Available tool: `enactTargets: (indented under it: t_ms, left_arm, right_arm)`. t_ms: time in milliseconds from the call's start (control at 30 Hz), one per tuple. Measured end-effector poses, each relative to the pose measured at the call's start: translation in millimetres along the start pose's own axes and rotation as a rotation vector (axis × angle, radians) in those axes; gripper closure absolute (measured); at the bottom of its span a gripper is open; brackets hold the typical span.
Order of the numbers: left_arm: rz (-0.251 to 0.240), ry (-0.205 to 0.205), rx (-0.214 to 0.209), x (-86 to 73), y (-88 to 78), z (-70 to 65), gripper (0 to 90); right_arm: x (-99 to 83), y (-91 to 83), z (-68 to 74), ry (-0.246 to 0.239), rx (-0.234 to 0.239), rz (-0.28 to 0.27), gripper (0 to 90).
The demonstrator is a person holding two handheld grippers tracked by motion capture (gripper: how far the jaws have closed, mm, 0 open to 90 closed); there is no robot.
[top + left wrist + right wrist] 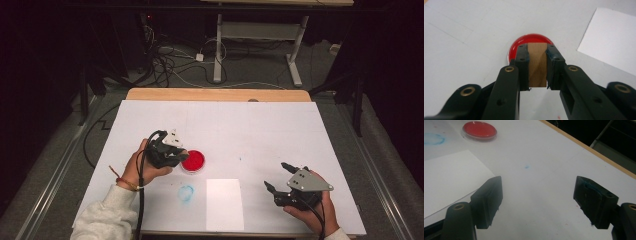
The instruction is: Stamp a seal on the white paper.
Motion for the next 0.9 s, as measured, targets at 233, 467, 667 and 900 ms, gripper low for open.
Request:
enactTargets:
  t_ms: [233,467,667,900]
  left_arm:
    - [-0.038,0.020,0.002,1.9,-13.8,-8.5,73.6]
    - [-0.045,0.071,-0.026,11.4,-21.7,-26.7,73.6]
    - [-0.054,0.123,-0.074,17.4,-24.5,-43.7,73.6]
    - [-0.032,0.157,-0.089,20.9,-21.5,-57.5,73.6]
  right_arm:
    - [2.3,-2.3,-0.8,-0.001,-0.006,-0.013,24.3]
    - [0.7,-2.5,0.3,-0.007,-0.002,-0.008,24.3]
    - [0.8,-2.7,1.3,-0.010,-0.004,-0.003,24.4]
    - [0.6,-2.4,2.4,-0.015,-0.002,0.001,24.5]
Point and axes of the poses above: each handheld gripper's, and its own axes: y roughly forward along the jaws, x roughly out of its top, z roughly to its left, the point moved 7 cm from there along y, roughly forward along the jaws, and after that the axes turned 6 degrees about z, right-handed, at the moved point
